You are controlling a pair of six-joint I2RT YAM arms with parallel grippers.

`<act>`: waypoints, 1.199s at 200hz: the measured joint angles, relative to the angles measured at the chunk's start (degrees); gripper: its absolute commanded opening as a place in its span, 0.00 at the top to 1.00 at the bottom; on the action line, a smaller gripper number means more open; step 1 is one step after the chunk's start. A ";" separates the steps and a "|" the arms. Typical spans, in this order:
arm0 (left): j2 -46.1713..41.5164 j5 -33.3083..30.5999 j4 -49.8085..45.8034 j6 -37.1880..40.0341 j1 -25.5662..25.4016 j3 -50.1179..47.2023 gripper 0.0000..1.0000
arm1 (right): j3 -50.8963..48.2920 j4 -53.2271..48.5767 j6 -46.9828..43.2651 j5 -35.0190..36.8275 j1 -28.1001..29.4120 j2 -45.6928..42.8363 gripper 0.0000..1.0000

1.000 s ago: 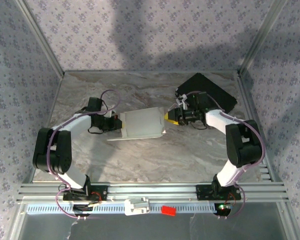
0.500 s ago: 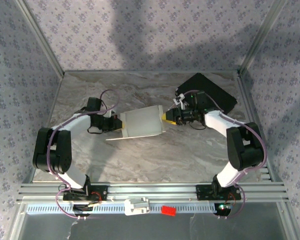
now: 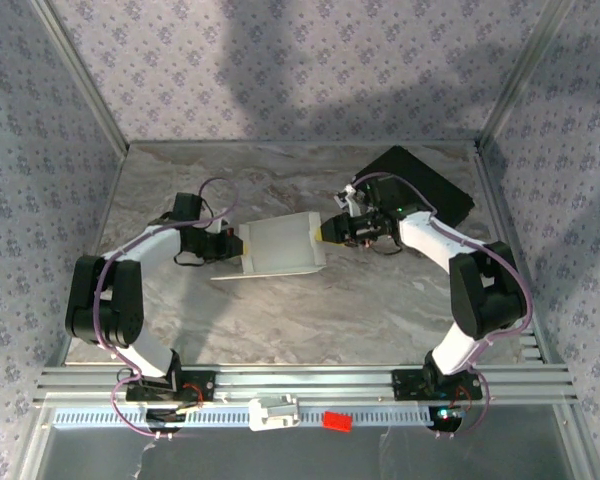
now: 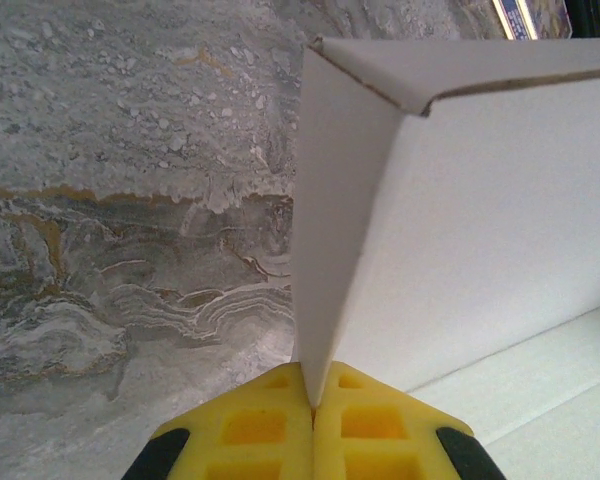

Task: Fold the paper box

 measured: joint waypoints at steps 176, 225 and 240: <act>-5.62 -20.87 -2.27 -3.56 -11.78 -0.31 1.00 | 14.62 -20.65 7.87 54.55 18.10 11.47 1.00; -13.16 -29.44 -0.09 -7.65 -17.66 -6.62 1.00 | 15.08 -24.20 13.25 63.21 22.95 11.28 1.00; -14.73 -31.04 0.92 -8.76 -18.86 -8.52 1.00 | 14.27 -23.54 13.40 63.25 23.28 10.71 1.00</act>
